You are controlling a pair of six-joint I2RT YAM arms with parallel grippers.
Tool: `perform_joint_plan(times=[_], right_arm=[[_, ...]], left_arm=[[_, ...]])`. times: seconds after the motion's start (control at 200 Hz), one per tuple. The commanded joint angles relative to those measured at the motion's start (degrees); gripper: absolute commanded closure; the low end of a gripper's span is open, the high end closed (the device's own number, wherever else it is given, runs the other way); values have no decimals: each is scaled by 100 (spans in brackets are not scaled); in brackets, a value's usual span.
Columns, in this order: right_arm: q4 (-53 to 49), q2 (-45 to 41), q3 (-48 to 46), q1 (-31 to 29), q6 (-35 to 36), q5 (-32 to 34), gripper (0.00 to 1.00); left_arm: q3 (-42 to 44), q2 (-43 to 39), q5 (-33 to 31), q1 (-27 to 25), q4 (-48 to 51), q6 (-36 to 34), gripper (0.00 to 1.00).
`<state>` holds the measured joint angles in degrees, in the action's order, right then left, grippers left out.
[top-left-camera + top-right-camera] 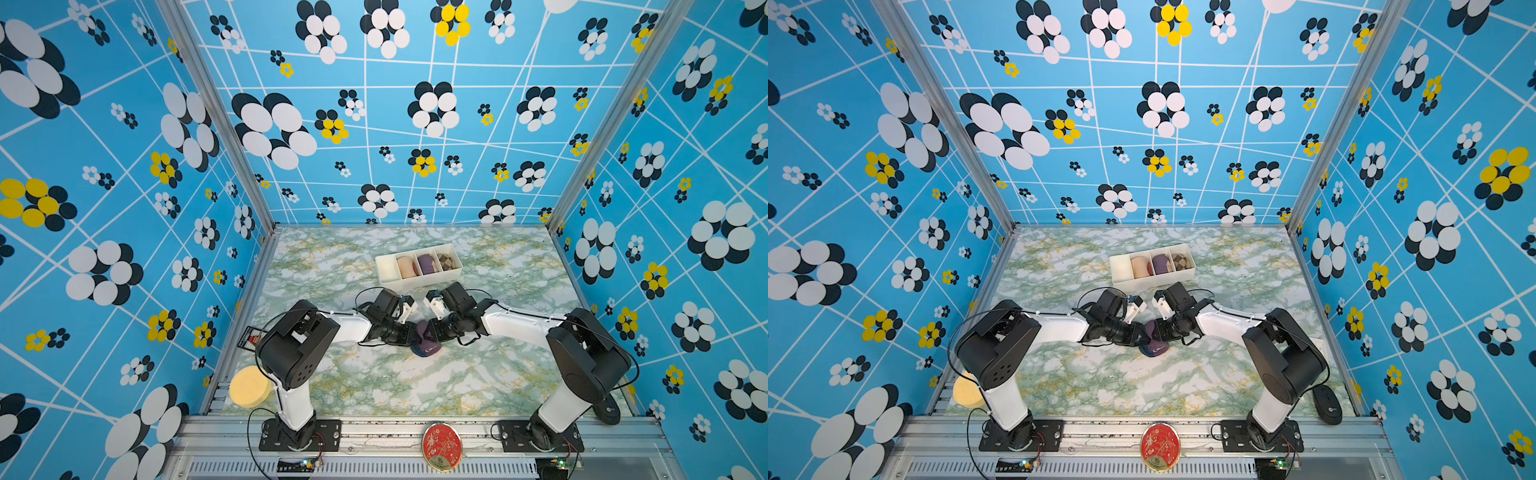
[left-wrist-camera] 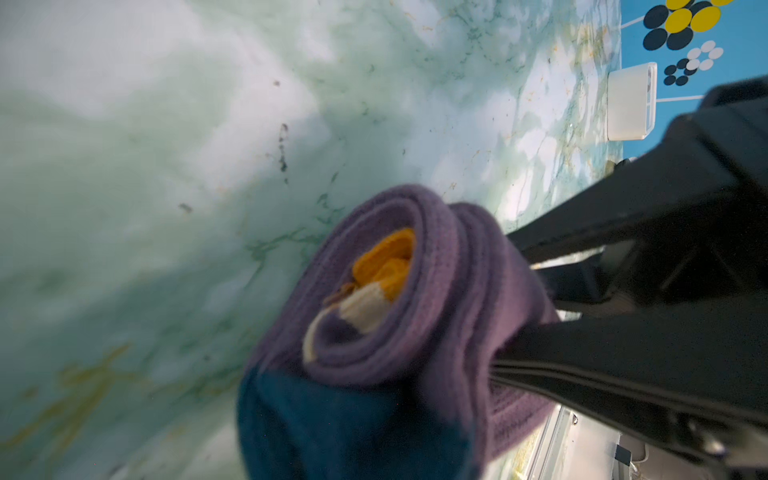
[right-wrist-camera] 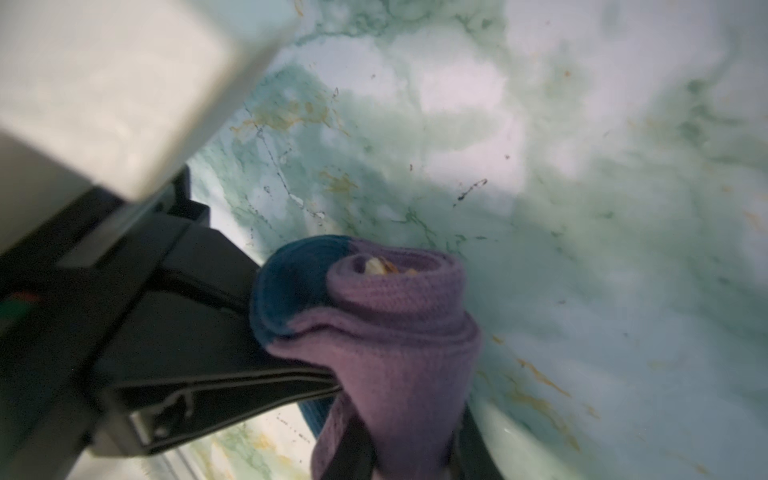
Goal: Roll the socks
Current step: 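Open the left gripper and draw it back while the right gripper holds the roll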
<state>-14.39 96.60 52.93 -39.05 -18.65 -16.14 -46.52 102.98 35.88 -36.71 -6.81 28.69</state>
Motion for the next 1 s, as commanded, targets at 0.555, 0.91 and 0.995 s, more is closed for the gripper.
perform_joint_plan(times=[0.555,0.91,0.995], right_arm=[[-2180,602,1076,-1393,-285,3903,99],[-2941,1502,1792,-2125,-677,4919,99],[-2978,1630,1851,-2201,-759,4919,97]], left_arm=[[866,-2225,-942,836,1770,-372,95],[1149,-2698,-925,1141,1955,-469,94],[1198,-2767,-908,1196,1985,-489,94]])
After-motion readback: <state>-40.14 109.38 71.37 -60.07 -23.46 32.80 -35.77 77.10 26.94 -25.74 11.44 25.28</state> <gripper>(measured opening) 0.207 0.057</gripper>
